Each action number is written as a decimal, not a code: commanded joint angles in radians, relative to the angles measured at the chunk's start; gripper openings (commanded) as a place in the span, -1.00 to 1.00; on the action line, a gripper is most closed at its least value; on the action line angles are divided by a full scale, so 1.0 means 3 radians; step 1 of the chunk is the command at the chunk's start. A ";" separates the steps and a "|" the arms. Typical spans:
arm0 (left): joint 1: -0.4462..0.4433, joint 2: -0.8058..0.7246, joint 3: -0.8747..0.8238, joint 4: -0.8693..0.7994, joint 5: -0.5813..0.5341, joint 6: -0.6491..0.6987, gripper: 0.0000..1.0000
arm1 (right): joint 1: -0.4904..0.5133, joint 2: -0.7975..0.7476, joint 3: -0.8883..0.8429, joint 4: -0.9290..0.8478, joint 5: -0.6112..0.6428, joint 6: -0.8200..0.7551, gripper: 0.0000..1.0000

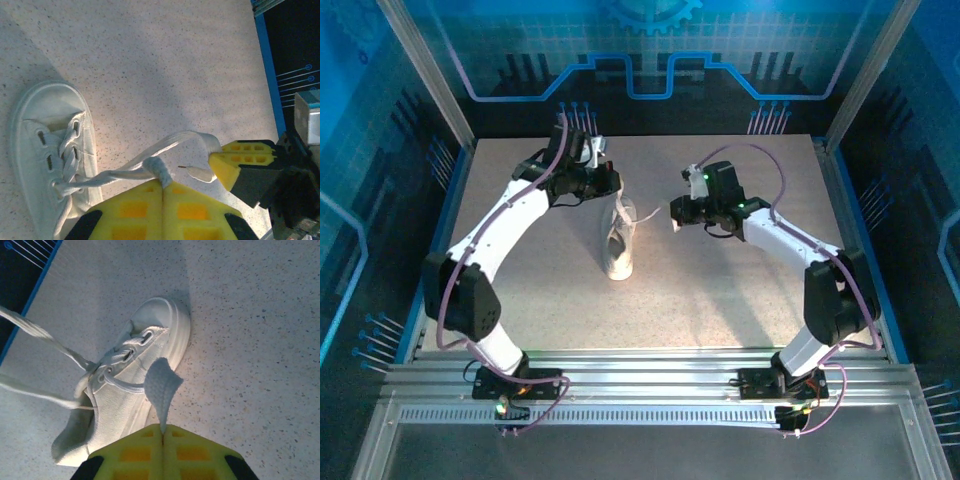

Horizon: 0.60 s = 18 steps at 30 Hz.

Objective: Tie the shoes

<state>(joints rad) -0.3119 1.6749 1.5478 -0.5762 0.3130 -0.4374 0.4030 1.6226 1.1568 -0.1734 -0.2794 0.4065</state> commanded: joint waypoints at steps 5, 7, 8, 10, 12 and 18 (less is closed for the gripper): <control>-0.0178 0.0283 0.0245 0.0195 0.0240 -0.0193 -1.00 | -0.0103 0.0072 0.0056 0.0215 -0.0316 0.0412 -1.00; -0.0226 0.0338 0.0238 0.0227 0.0269 -0.0209 -1.00 | -0.0139 0.0100 0.0045 0.0340 -0.0378 0.0557 -1.00; -0.0249 0.0355 0.0236 0.0226 0.0271 -0.0212 -1.00 | -0.0150 0.0116 0.0049 0.0386 -0.0403 0.0619 -1.00; -0.0283 0.0384 0.0226 0.0223 0.0281 -0.0189 -1.00 | -0.0160 0.0149 0.0055 0.0478 -0.0439 0.0719 -1.00; -0.0297 0.0390 0.0193 0.0208 0.0291 -0.0174 -1.00 | -0.0167 0.0177 0.0062 0.0544 -0.0444 0.0800 -1.00; -0.0358 0.0327 0.0031 0.0262 0.0318 -0.0151 -1.00 | -0.0198 0.0240 0.0045 0.0788 -0.0505 0.1094 -1.00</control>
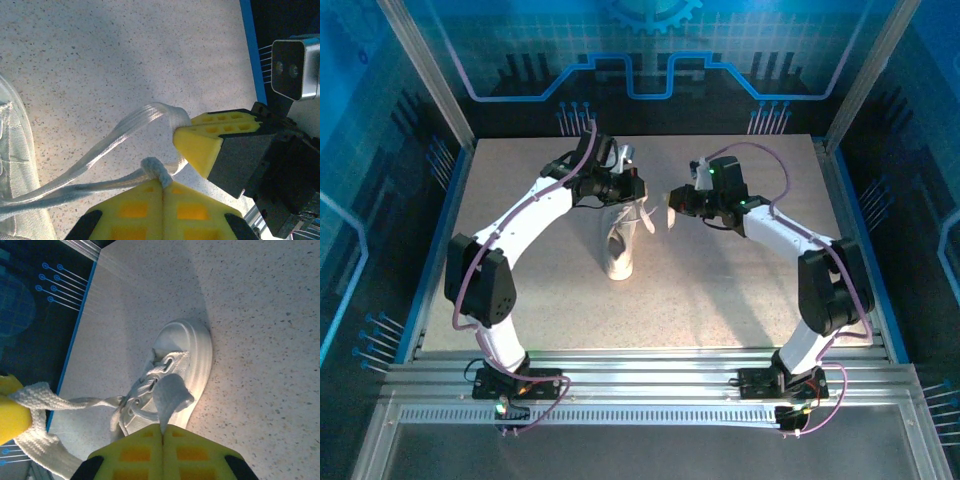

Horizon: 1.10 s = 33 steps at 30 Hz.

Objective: Tie the shoes

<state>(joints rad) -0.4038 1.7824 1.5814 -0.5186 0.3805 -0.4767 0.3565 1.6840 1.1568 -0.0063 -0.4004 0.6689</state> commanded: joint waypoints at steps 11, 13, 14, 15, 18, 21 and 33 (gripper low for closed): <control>-0.0021 0.0285 0.0219 -0.0208 -0.0195 0.0739 0.09 | -0.0007 0.0113 0.0029 0.0220 -0.0022 0.0173 -1.00; 0.0030 0.0237 0.0251 -0.0290 -0.0273 0.1068 0.12 | -0.0002 0.0136 0.0054 0.0161 -0.0005 0.0123 -1.00; 0.0053 0.0207 0.0251 -0.0325 -0.0293 0.1246 0.12 | 0.0001 0.0147 0.0069 0.0133 -0.0005 0.0108 -1.00; 0.0082 0.0169 0.0233 -0.0368 -0.0302 0.1481 0.12 | -0.0001 0.0167 0.0085 0.0105 -0.0010 0.0088 -1.00; 0.0110 0.0067 0.0085 -0.0448 -0.0454 0.2292 0.09 | -0.0002 0.0212 0.0114 0.0064 -0.0022 0.0073 -1.00; 0.0096 -0.0018 -0.0152 -0.0468 -0.0553 0.3099 0.09 | -0.0001 0.0240 0.0127 0.0076 -0.0058 0.0094 -1.00; -0.0021 0.0129 -0.0384 -0.0317 -0.0750 0.4291 -0.25 | 0.0011 0.0236 0.0076 0.0082 -0.0087 0.0085 -1.00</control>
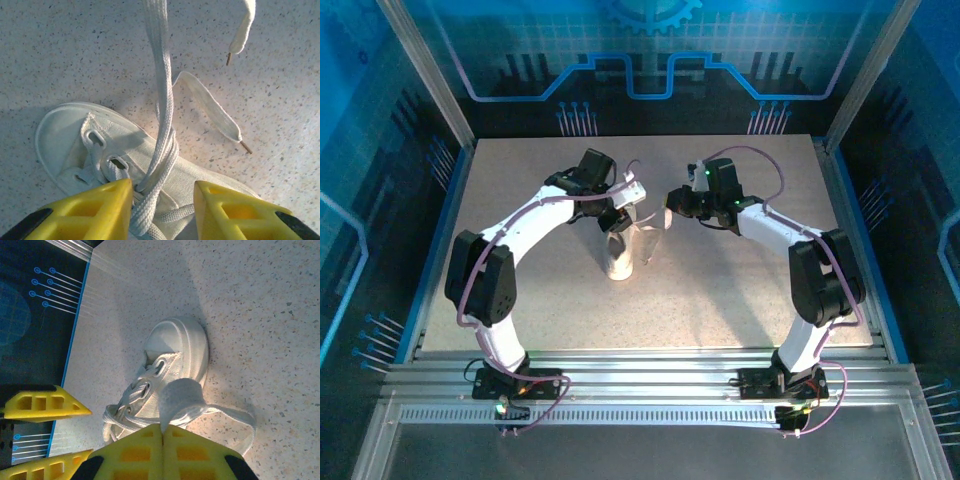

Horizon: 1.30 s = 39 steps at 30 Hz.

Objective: Tie the shoes

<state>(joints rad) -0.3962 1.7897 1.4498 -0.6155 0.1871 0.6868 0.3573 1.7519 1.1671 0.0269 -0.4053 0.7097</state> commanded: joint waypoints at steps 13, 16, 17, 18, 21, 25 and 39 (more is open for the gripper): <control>-0.0170 0.0295 -0.0041 0.0280 -0.0427 0.0763 -0.40 | 0.0011 0.0025 0.0058 -0.0029 -0.0078 -0.0072 -1.00; -0.0193 0.0336 -0.0049 0.0308 -0.0512 0.0830 -0.47 | 0.0011 0.0019 0.0060 -0.0028 -0.0082 -0.0065 -1.00; -0.0198 0.0343 -0.0054 0.0303 -0.0502 0.0835 -0.45 | 0.0010 0.0014 0.0062 -0.0028 -0.0083 -0.0072 -1.00; -0.0196 0.0344 -0.0059 0.0293 -0.0479 0.0835 -0.42 | 0.0010 0.0014 0.0062 -0.0033 -0.0082 -0.0077 -1.00; -0.0198 0.0319 -0.0095 0.0282 -0.0394 0.0835 -0.38 | 0.0010 0.0013 0.0055 -0.0038 -0.0092 -0.0080 -1.00; -0.0196 0.0278 -0.0138 0.0275 -0.0326 0.0834 -0.33 | 0.0001 0.0034 0.0052 -0.0039 -0.0105 -0.0076 -1.00; -0.0221 0.0161 -0.0233 0.0264 -0.0413 0.1071 -0.34 | -0.0061 0.0111 0.0118 -0.0155 -0.0146 -0.0111 -1.00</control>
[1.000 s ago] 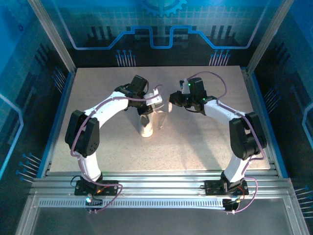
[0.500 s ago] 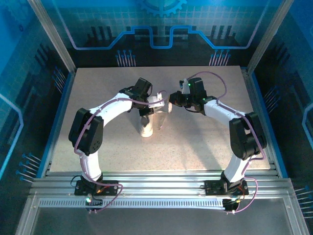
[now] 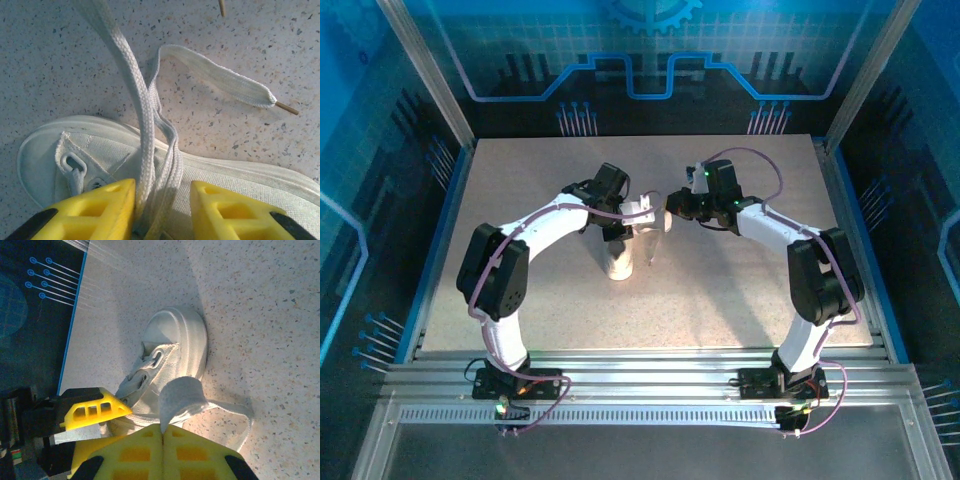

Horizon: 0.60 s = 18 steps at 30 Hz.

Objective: Tie the shoes

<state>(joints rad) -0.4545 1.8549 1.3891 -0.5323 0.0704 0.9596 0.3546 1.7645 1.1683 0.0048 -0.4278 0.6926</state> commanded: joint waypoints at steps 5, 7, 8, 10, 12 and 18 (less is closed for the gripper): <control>-0.0039 0.0059 0.0012 -0.0053 -0.0111 0.0231 -0.48 | -0.0067 0.0082 0.0130 -0.0128 -0.0097 -0.0063 -1.00; -0.0048 0.0070 0.0013 -0.0049 -0.0125 0.0247 -0.62 | -0.0077 0.0083 0.0125 -0.0128 -0.0112 -0.0044 -1.00; -0.0053 0.0075 0.0021 -0.0058 -0.0139 0.0253 -0.79 | -0.0081 0.0076 0.0120 -0.0122 -0.0115 -0.0036 -1.00; -0.0055 0.0062 0.0055 -0.0085 -0.0135 0.0224 -1.00 | -0.0083 0.0070 0.0115 -0.0104 -0.0124 -0.0027 -1.00; -0.0052 0.0020 0.0056 -0.0067 -0.0099 0.0177 -1.00 | -0.0083 0.0055 0.0110 -0.0076 -0.0138 -0.0011 -1.00; 0.0001 -0.0091 0.0110 0.0035 0.0137 -0.0123 -1.00 | -0.0083 0.0036 0.0077 0.0087 -0.0204 0.0063 -1.00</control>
<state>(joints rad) -0.4603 1.8595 1.3907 -0.5308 0.0463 0.9810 0.3397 1.7733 1.1736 -0.0032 -0.4576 0.6964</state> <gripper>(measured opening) 0.064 0.036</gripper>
